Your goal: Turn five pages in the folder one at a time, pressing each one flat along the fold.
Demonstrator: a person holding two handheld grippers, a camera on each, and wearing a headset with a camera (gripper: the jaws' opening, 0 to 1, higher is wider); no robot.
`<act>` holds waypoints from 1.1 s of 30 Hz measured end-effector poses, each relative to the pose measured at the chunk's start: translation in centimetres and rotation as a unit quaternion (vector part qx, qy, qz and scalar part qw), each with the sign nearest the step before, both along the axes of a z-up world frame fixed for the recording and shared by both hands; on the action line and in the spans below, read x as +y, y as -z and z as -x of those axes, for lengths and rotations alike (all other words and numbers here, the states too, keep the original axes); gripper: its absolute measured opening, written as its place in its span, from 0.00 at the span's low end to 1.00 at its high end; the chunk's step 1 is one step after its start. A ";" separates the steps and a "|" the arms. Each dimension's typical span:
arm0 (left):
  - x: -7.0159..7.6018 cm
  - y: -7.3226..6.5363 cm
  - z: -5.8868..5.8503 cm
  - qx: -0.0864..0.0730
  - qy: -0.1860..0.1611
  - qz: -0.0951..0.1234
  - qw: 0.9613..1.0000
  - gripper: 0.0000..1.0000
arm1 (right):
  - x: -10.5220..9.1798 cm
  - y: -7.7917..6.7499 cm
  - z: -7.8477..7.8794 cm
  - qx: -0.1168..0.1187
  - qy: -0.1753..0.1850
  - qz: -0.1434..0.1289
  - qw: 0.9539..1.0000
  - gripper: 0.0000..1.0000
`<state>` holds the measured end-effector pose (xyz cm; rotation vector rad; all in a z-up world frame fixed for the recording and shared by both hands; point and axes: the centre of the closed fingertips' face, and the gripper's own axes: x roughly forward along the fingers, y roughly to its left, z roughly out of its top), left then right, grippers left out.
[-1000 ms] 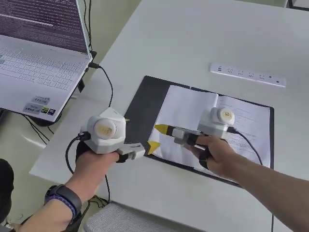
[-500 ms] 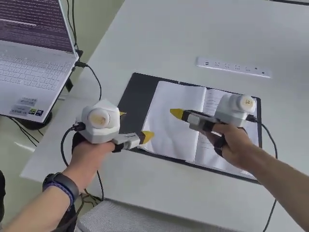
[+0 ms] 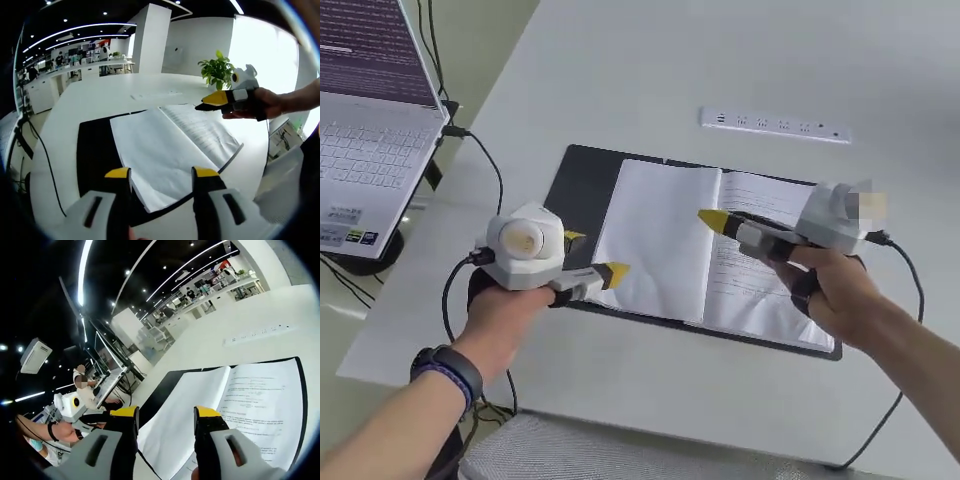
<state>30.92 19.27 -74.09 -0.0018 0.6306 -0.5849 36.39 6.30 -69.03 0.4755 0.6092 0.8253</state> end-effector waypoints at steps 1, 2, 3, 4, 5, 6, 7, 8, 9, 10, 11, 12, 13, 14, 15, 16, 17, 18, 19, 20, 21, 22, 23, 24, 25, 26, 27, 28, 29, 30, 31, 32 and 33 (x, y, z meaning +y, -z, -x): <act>-0.3 0.4 0.0 0.002 0.003 -0.002 1.000 0.44 | -0.3 -0.1 0.0 0.000 0.002 0.000 1.000 0.42; -0.5 0.6 0.0 0.003 0.005 -0.002 1.000 0.43 | -0.5 -0.2 0.1 -0.001 0.003 0.000 1.000 0.43; -0.7 0.8 0.1 0.004 0.007 -0.003 1.000 0.41 | -0.8 -0.2 0.2 -0.002 0.003 0.001 1.000 0.43; -0.9 1.0 0.0 0.004 0.007 -0.003 1.000 0.40 | -0.9 -0.1 0.2 -0.003 0.003 0.002 1.000 0.43; -1.0 1.2 0.0 0.005 0.007 -0.003 1.000 0.38 | -1.2 0.0 0.3 -0.003 0.003 0.007 1.000 0.43; -1.2 1.5 0.0 0.007 0.008 -0.001 1.000 0.36 | -1.4 0.2 0.4 -0.003 0.003 0.009 1.000 0.43; -1.3 1.7 0.0 0.009 0.008 -0.001 1.000 0.35 | -1.6 0.3 0.4 -0.003 0.004 0.011 1.000 0.43; -1.3 2.1 -0.1 0.011 0.008 -0.003 1.000 0.32 | -1.8 0.4 0.5 -0.002 0.006 0.011 1.000 0.43; -1.4 2.3 -0.1 0.012 0.008 -0.004 1.000 0.30 | -2.0 0.5 0.6 0.000 0.007 0.010 1.000 0.43; -1.4 2.6 -0.1 0.015 0.008 -0.003 1.000 0.28 | -2.1 0.5 0.7 0.001 0.008 0.011 1.000 0.43; -1.4 2.9 -0.1 0.017 0.007 -0.003 1.000 0.26 | -2.2 0.7 0.8 0.002 0.007 0.013 1.000 0.43; -1.4 3.1 -0.1 0.018 0.007 -0.005 1.000 0.24 | -2.2 0.7 0.8 0.003 0.007 0.014 1.000 0.43; -1.2 3.7 -0.1 0.024 0.007 -0.016 1.000 0.21 | -2.3 1.0 1.0 0.004 0.007 0.016 1.000 0.43; -1.0 4.1 -0.1 0.027 0.005 -0.018 0.999 0.20 | -2.4 1.0 1.0 0.006 0.007 0.016 1.000 0.43; -0.9 4.3 -0.1 0.030 0.002 -0.016 0.999 0.18 | -2.4 1.1 1.1 0.008 0.008 0.016 1.000 0.43; -0.7 4.5 -0.1 0.036 -0.005 -0.013 0.999 0.16 | -2.4 1.1 1.2 0.008 0.008 0.016 1.000 0.43; -0.4 4.9 -0.2 0.037 -0.012 -0.011 0.999 0.13 | -2.4 1.1 1.2 0.008 0.008 0.016 1.000 0.43; -0.2 5.1 -0.2 0.036 -0.013 -0.014 0.999 0.09 | -2.5 1.2 1.3 0.009 0.008 0.017 1.000 0.43; 0.2 5.7 -0.1 0.039 -0.016 -0.026 0.999 0.07 | -2.5 1.2 1.4 0.010 0.008 0.016 1.000 0.43; 0.3 6.1 0.1 0.045 -0.013 -0.036 0.998 0.05 | -2.4 1.3 1.4 0.011 0.007 0.016 1.000 0.43; 0.2 6.4 0.3 0.048 -0.008 -0.038 0.998 0.06 | -2.5 1.4 1.5 0.011 0.007 0.017 1.000 0.43; 0.1 6.5 0.4 0.049 -0.005 -0.041 0.998 0.06 | -2.5 1.6 1.5 0.013 0.006 0.019 1.000 0.43; 0.1 6.9 0.7 0.050 0.005 -0.055 0.997 0.05 | -2.6 1.7 1.5 0.014 0.006 0.020 1.000 0.43; 0.4 7.3 0.9 0.049 0.014 -0.073 0.996 0.03 | -2.6 1.9 1.6 0.017 0.007 0.019 1.000 0.43; 0.4 7.7 1.1 0.050 0.021 -0.085 0.995 0.02 | -2.6 1.9 1.6 0.018 0.007 0.018 1.000 0.43; 0.3 7.8 1.3 0.053 0.021 -0.085 0.995 0.02 | -2.5 2.0 1.6 0.019 0.007 0.019 1.000 0.43; 0.3 7.4 1.0 0.038 0.011 -0.076 0.996 0.01 | -2.5 2.1 1.6 0.020 0.005 0.020 1.000 0.43; 0.5 7.3 1.3 0.045 0.000 -0.071 0.996 0.00 | -2.3 2.1 1.6 0.020 0.003 0.021 1.000 0.43; 0.6 7.3 1.4 0.049 -0.006 -0.063 0.997 0.00 | -2.3 2.2 1.5 0.020 0.002 0.022 1.000 0.43; 0.7 7.2 1.3 0.043 -0.006 -0.063 0.997 0.00 | -2.2 2.4 1.5 0.021 0.001 0.023 1.000 0.43; 0.7 7.3 1.3 0.038 -0.005 -0.064 0.997 0.00 | -2.1 2.4 1.5 0.022 0.000 0.023 0.999 0.43; 0.7 7.3 1.3 0.036 -0.006 -0.064 0.997 0.00 | -1.9 2.5 1.4 0.023 -0.001 0.022 0.999 0.42; 0.7 7.3 1.2 0.035 -0.005 -0.066 0.997 0.00 | -1.8 2.5 1.4 0.023 -0.002 0.022 0.999 0.42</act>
